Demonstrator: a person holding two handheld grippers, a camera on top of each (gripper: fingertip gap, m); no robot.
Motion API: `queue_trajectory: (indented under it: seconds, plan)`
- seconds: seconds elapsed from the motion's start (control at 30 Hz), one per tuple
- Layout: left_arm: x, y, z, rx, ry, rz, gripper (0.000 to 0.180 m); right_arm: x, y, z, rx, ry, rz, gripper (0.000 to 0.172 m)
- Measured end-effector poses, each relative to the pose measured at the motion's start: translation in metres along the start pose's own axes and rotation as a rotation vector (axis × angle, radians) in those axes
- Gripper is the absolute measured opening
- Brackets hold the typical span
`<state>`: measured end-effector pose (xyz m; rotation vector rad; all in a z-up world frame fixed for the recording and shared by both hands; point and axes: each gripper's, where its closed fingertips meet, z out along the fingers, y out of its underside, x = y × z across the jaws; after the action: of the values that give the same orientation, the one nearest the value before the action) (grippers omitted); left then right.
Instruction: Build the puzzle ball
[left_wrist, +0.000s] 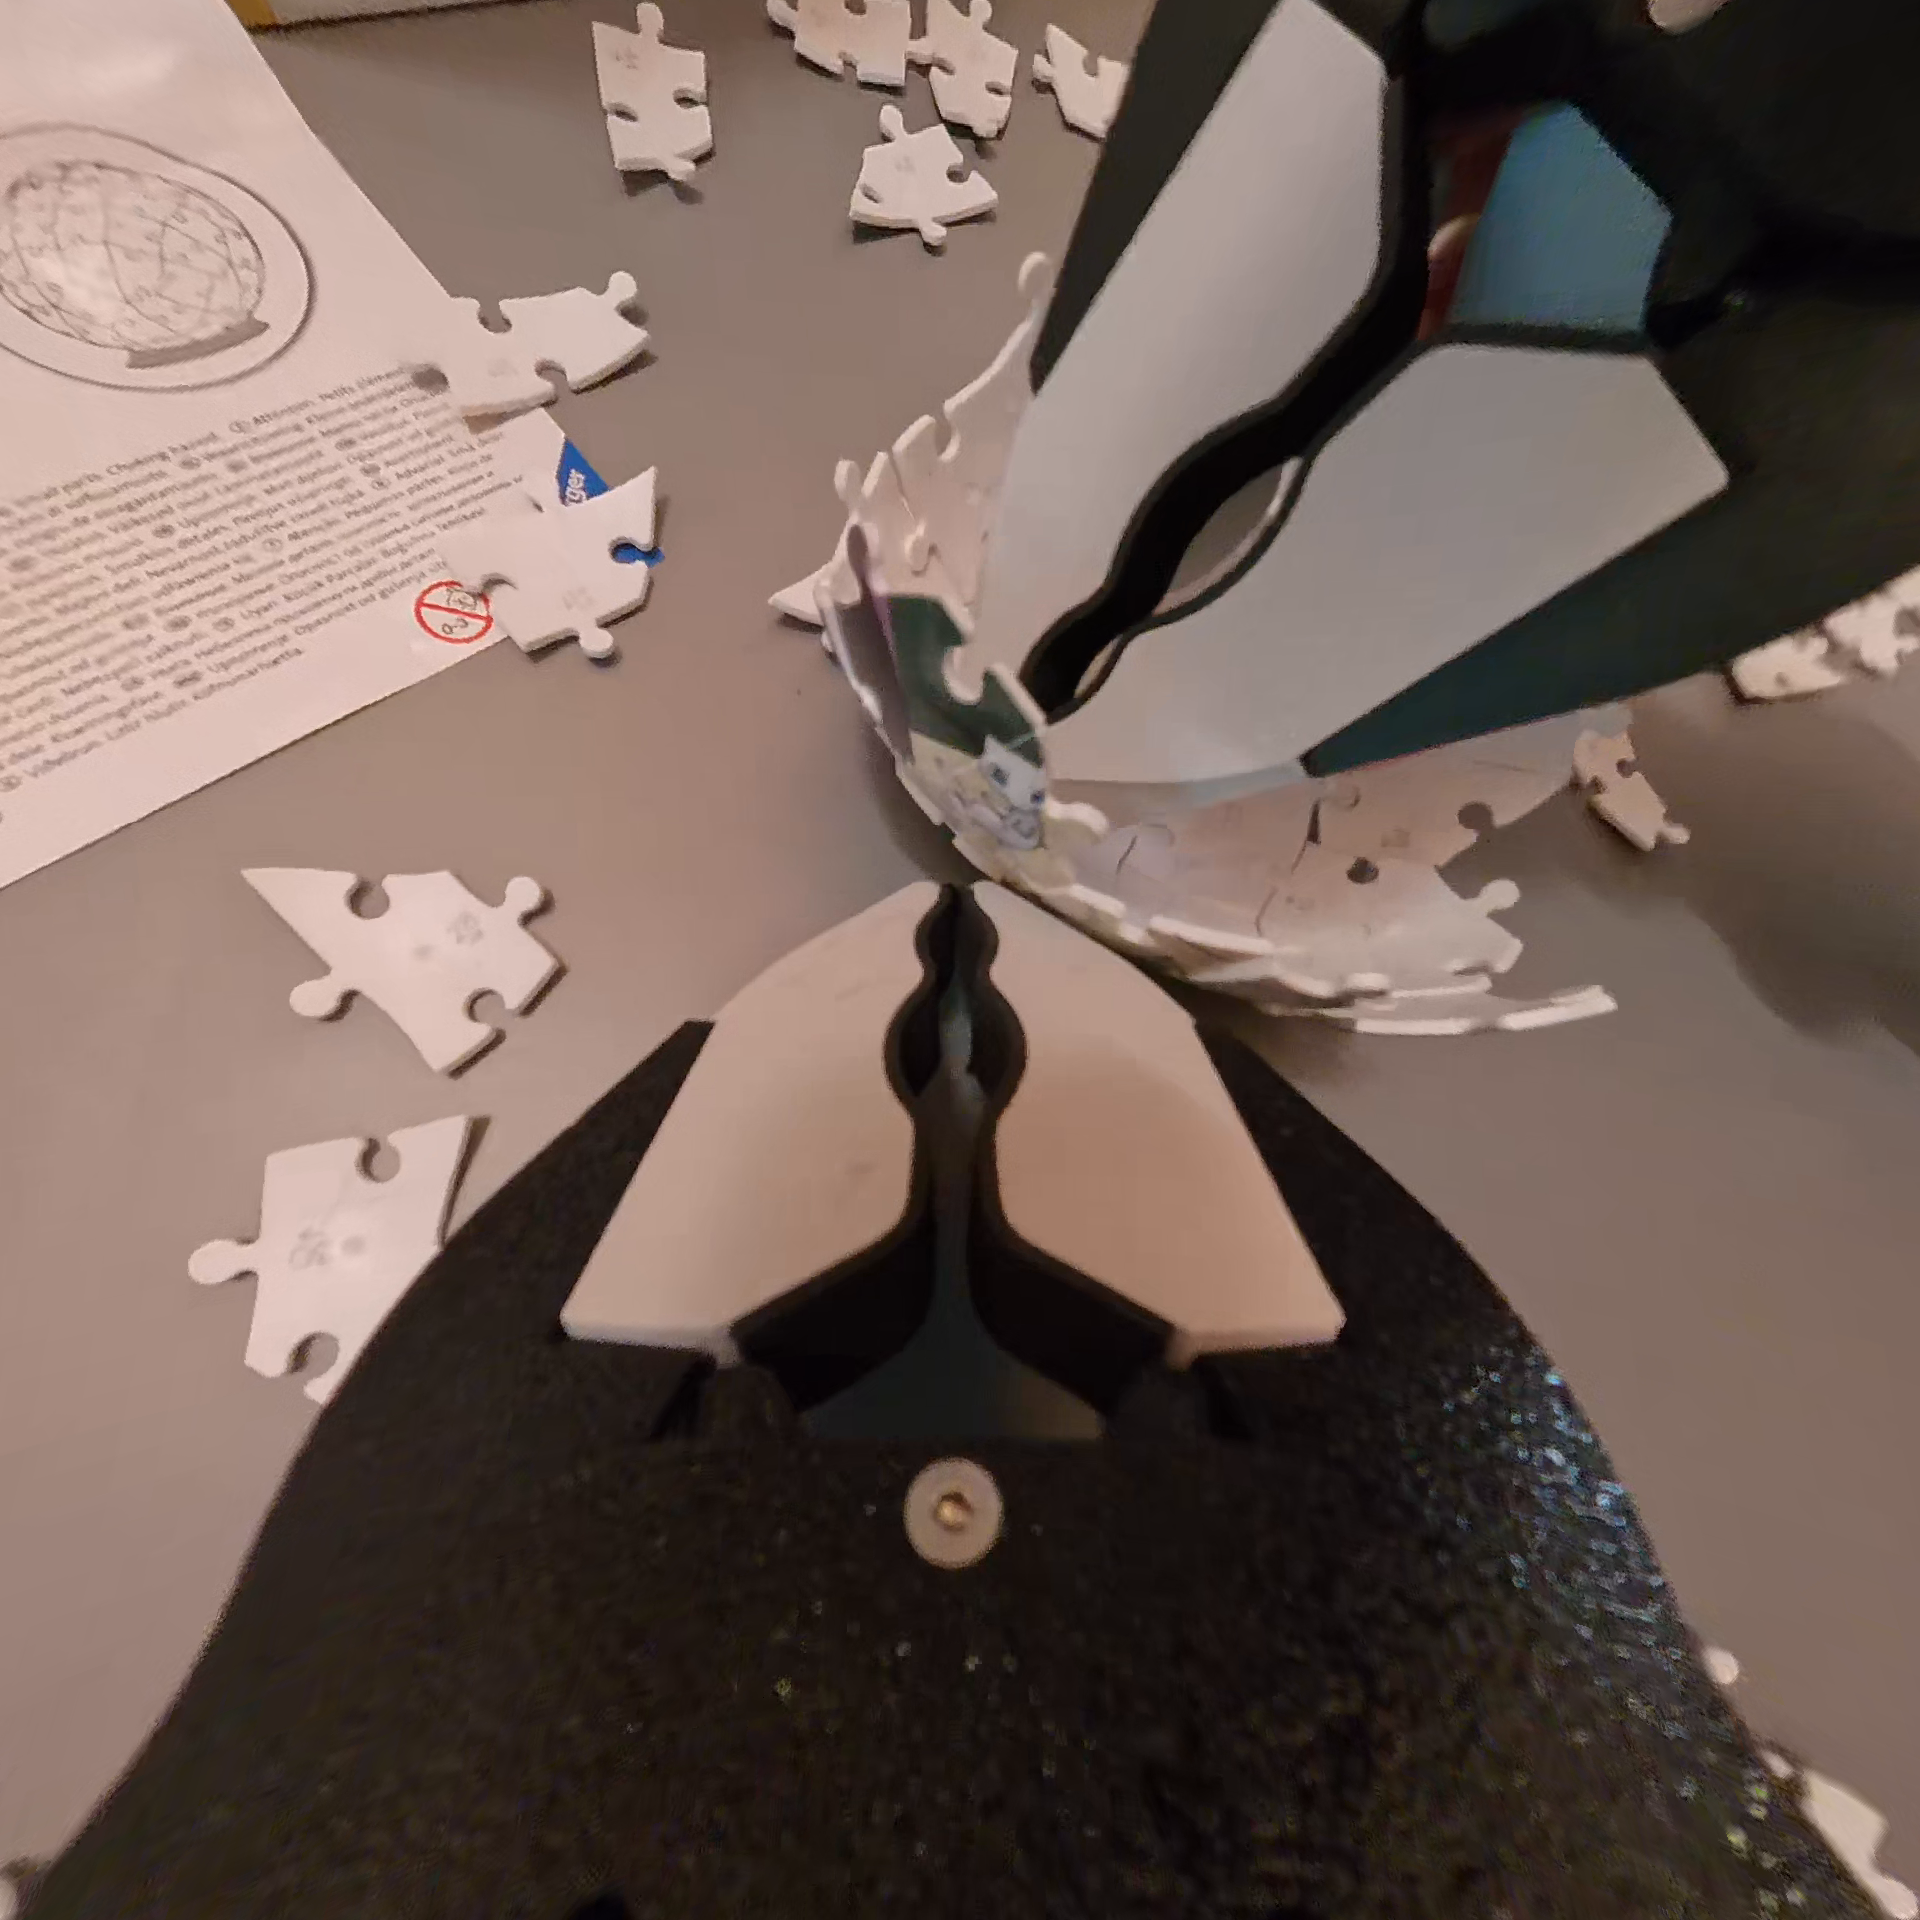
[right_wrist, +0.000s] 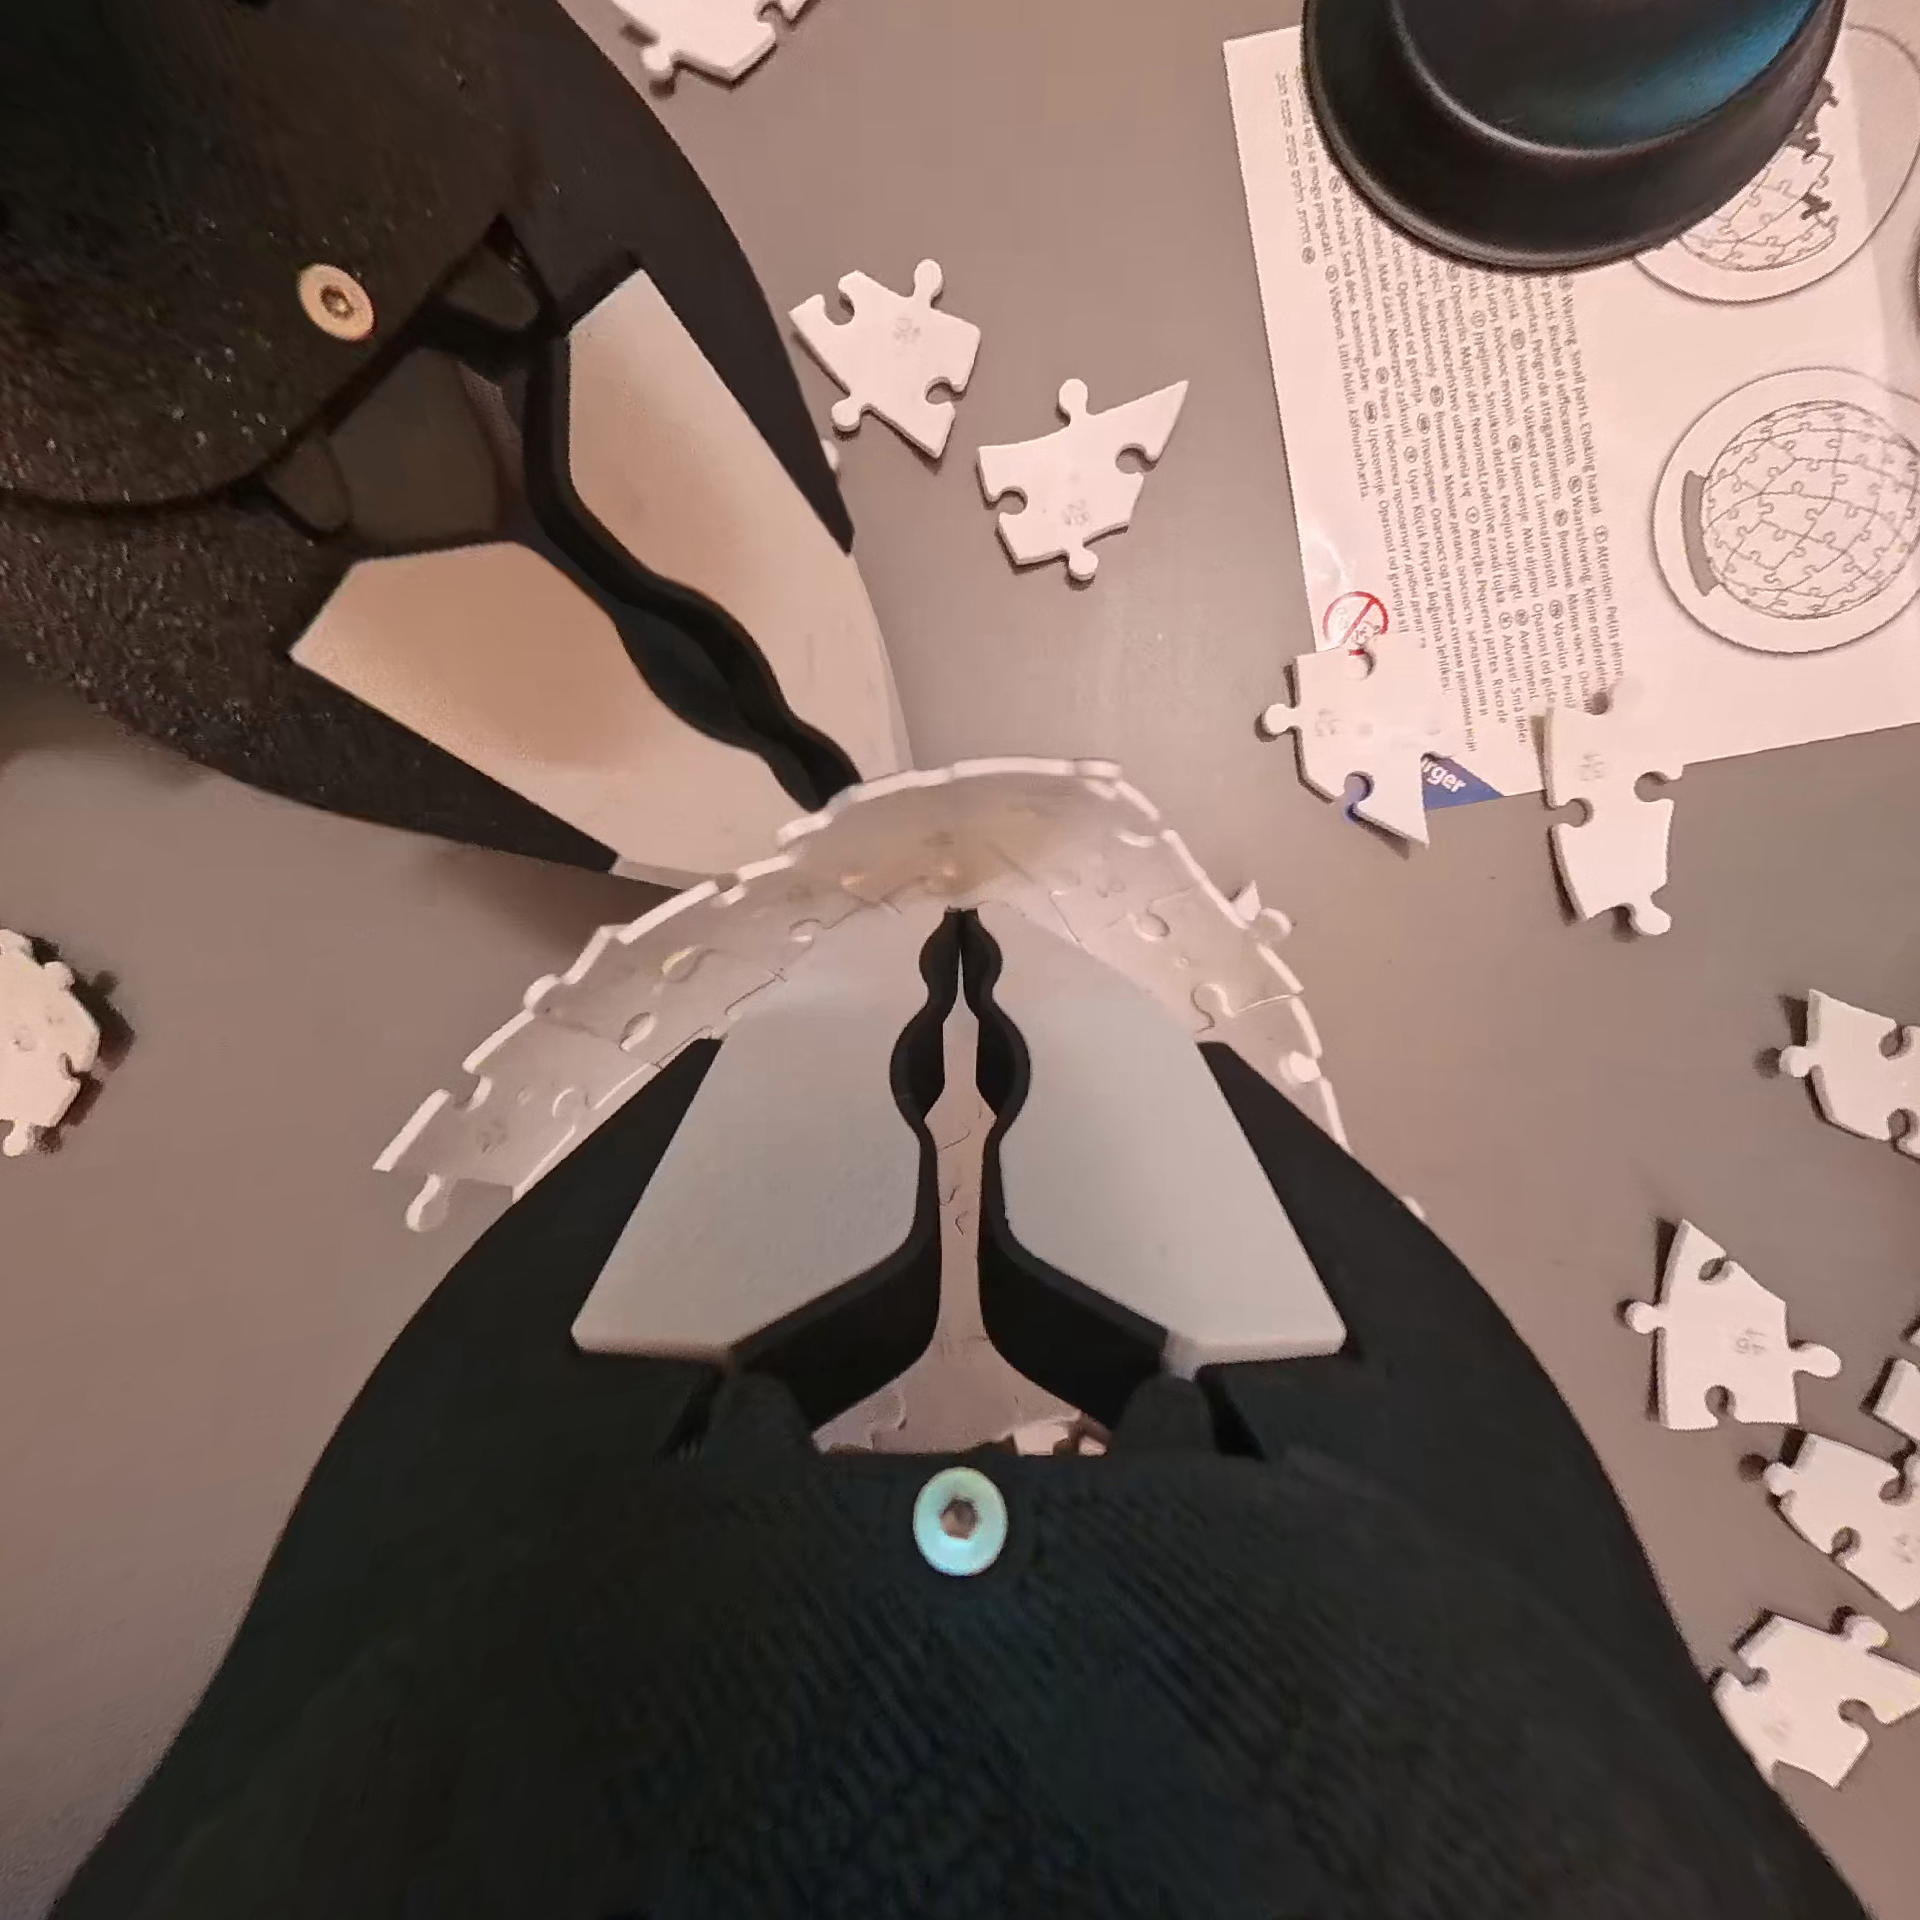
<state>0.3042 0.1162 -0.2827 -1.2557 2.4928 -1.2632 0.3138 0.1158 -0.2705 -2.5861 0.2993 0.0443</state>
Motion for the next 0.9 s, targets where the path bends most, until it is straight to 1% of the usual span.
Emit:
queue_trajectory:
  seconds: [0.1, 0.17, 0.37, 0.47, 0.7, 0.9]
  plan:
    - [-0.001, -0.003, 0.001, 0.002, 0.048, -0.104, 0.0, 0.001, 0.0, 0.001, -0.004, 0.019, -0.012, 0.0]
    - [-0.002, -0.005, 0.002, 0.011, 0.072, -0.14, 0.0, 0.003, 0.0, 0.0, -0.011, 0.041, -0.035, 0.0]
    - [-0.001, -0.005, 0.002, 0.017, 0.075, -0.079, 0.0, 0.009, -0.003, -0.006, 0.016, 0.054, 0.014, 0.0]
    - [-0.005, -0.004, 0.003, -0.002, 0.04, -0.089, 0.0, 0.008, -0.004, -0.005, 0.018, 0.044, 0.007, 0.0]
    - [-0.005, -0.006, 0.004, 0.018, 0.043, -0.06, 0.0, 0.006, -0.004, -0.001, 0.02, 0.046, 0.005, 0.0]
    - [0.003, 0.005, 0.001, -0.057, 0.028, -0.085, 0.0, -0.01, -0.002, 0.0, -0.005, -0.006, -0.091, 0.0]
